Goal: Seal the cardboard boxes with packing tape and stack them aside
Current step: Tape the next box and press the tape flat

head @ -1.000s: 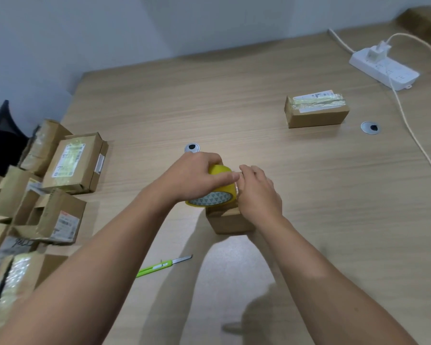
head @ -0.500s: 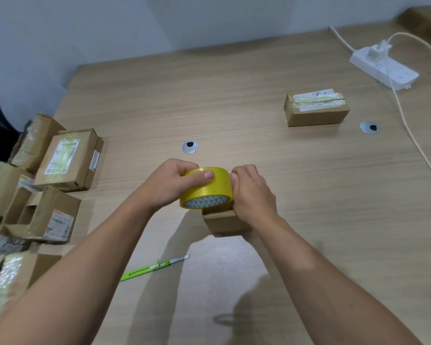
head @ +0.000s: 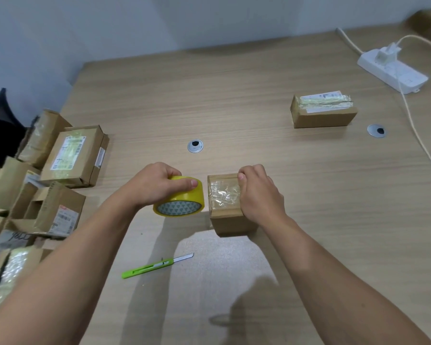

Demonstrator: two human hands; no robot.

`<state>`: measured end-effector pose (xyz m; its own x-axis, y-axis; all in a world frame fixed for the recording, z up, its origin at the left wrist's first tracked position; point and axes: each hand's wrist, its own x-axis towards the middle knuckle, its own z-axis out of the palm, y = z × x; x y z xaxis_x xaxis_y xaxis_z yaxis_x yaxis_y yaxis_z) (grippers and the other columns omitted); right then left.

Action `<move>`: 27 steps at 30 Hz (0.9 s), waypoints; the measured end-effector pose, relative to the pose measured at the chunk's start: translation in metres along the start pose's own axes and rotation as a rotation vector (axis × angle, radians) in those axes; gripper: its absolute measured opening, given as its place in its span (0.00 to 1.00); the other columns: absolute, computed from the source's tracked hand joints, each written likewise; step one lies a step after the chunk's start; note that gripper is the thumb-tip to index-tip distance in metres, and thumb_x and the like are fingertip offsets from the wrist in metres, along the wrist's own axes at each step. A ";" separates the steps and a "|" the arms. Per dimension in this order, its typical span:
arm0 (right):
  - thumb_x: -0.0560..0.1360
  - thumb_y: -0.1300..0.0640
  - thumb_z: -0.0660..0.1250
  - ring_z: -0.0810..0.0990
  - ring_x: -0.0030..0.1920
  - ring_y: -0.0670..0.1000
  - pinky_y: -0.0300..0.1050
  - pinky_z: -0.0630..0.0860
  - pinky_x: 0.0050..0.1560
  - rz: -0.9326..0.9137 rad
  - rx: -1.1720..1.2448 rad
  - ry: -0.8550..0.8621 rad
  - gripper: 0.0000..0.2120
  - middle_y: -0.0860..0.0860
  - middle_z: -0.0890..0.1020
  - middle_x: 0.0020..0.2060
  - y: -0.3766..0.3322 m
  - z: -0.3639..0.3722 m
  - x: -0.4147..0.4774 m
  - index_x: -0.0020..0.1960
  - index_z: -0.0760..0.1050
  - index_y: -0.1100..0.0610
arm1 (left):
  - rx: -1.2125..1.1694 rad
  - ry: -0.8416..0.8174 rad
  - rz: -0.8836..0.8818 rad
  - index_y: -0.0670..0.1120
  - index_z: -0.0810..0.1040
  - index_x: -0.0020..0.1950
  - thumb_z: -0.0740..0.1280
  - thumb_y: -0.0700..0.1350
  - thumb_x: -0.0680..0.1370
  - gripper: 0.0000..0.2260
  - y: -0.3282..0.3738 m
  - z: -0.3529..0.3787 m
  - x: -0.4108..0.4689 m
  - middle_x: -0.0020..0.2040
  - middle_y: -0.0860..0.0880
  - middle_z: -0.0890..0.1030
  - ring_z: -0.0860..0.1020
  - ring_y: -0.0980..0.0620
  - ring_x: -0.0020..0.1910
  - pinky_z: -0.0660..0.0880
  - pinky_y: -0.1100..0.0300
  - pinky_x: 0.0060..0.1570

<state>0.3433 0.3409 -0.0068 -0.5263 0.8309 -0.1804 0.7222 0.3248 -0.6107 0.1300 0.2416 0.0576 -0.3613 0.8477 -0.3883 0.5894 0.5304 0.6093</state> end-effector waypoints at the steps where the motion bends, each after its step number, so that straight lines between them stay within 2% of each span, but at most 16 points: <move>1: 0.86 0.48 0.46 0.68 0.52 0.50 0.48 0.65 0.47 0.000 0.003 0.001 0.16 0.45 0.69 0.59 0.000 0.000 0.000 0.62 0.71 0.50 | -0.009 -0.003 -0.002 0.51 0.80 0.28 0.69 0.66 0.65 0.19 -0.003 0.002 0.001 0.24 0.53 0.75 0.73 0.58 0.25 0.69 0.60 0.33; 7: 0.86 0.48 0.46 0.69 0.52 0.50 0.48 0.64 0.48 0.000 0.014 0.007 0.16 0.44 0.69 0.57 0.002 0.001 0.002 0.61 0.71 0.49 | -0.048 -0.008 -0.009 0.47 0.81 0.31 0.69 0.68 0.63 0.23 -0.011 0.007 0.007 0.27 0.51 0.78 0.77 0.53 0.30 0.73 0.58 0.36; 11: 0.86 0.48 0.47 0.69 0.52 0.50 0.48 0.64 0.48 -0.003 0.031 0.011 0.15 0.43 0.67 0.55 0.005 0.004 0.004 0.60 0.71 0.49 | -0.073 -0.011 -0.011 0.47 0.80 0.29 0.70 0.66 0.63 0.22 -0.013 0.014 0.009 0.25 0.52 0.76 0.75 0.56 0.27 0.71 0.59 0.35; 16: 0.86 0.49 0.49 0.72 0.52 0.53 0.48 0.67 0.49 -0.012 0.096 0.046 0.15 0.47 0.70 0.56 0.007 0.006 0.009 0.60 0.73 0.52 | -0.231 -0.017 -0.024 0.38 0.76 0.33 0.71 0.69 0.60 0.31 -0.017 0.028 0.008 0.28 0.47 0.72 0.72 0.51 0.29 0.67 0.57 0.35; 21: 0.86 0.53 0.53 0.71 0.48 0.50 0.43 0.64 0.48 -0.045 0.194 0.100 0.14 0.48 0.73 0.51 0.007 0.011 0.008 0.58 0.76 0.55 | -0.298 -0.053 -0.014 0.40 0.77 0.34 0.73 0.67 0.60 0.28 -0.020 0.027 0.000 0.29 0.46 0.71 0.72 0.52 0.30 0.67 0.59 0.33; 25: 0.85 0.59 0.54 0.72 0.49 0.48 0.29 0.62 0.45 -0.051 0.346 0.145 0.13 0.50 0.77 0.50 0.008 0.025 0.007 0.56 0.78 0.58 | -0.336 0.000 0.048 0.43 0.71 0.30 0.72 0.64 0.62 0.25 -0.012 0.008 -0.009 0.26 0.50 0.65 0.65 0.53 0.26 0.61 0.62 0.27; 27: 0.85 0.59 0.54 0.74 0.50 0.49 0.33 0.64 0.47 -0.005 0.456 0.082 0.13 0.51 0.79 0.51 0.009 0.045 -0.002 0.54 0.77 0.55 | -0.276 -0.015 0.097 0.46 0.69 0.28 0.70 0.64 0.64 0.23 -0.003 -0.005 -0.014 0.27 0.50 0.63 0.63 0.53 0.27 0.60 0.60 0.28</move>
<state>0.3310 0.3218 -0.0471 -0.4791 0.8686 -0.1262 0.4391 0.1127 -0.8913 0.1301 0.2283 0.0647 -0.3009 0.8955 -0.3281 0.4011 0.4309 0.8083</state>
